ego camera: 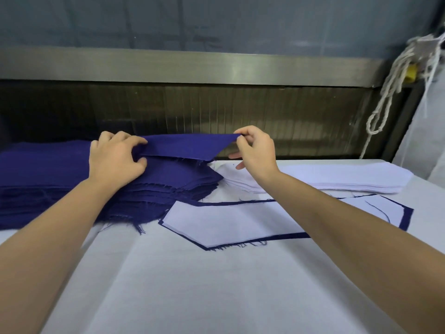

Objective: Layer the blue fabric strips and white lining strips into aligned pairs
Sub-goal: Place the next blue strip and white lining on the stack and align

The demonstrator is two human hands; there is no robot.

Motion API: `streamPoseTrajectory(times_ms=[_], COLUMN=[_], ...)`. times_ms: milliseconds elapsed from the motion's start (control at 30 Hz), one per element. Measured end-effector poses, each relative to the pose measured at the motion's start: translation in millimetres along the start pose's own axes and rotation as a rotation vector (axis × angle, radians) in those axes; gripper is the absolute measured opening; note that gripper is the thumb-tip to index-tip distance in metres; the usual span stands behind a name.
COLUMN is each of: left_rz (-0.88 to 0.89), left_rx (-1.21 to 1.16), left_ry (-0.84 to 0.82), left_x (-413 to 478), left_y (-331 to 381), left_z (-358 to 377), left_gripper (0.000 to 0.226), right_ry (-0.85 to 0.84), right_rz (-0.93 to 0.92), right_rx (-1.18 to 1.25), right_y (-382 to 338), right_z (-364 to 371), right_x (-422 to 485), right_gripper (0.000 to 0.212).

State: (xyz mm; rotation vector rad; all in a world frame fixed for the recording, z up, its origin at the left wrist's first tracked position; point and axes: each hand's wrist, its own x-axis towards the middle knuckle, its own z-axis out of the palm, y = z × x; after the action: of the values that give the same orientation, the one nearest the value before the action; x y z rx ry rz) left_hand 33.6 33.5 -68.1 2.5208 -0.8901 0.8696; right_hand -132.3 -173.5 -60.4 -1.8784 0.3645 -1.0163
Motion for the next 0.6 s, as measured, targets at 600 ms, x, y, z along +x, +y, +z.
streamPoseTrajectory(times_ms=[600], left_rz=[0.119], left_rx=[-0.131], left_ry=[0.218], left_x=[4], left_y=[30], left_z=[-2], left_gripper=[0.018], right_ry=[0.014], right_rz=[0.02], right_rx=[0.122], right_y=[-8], right_z=[-21], right_x=[-6], right_gripper=[0.029])
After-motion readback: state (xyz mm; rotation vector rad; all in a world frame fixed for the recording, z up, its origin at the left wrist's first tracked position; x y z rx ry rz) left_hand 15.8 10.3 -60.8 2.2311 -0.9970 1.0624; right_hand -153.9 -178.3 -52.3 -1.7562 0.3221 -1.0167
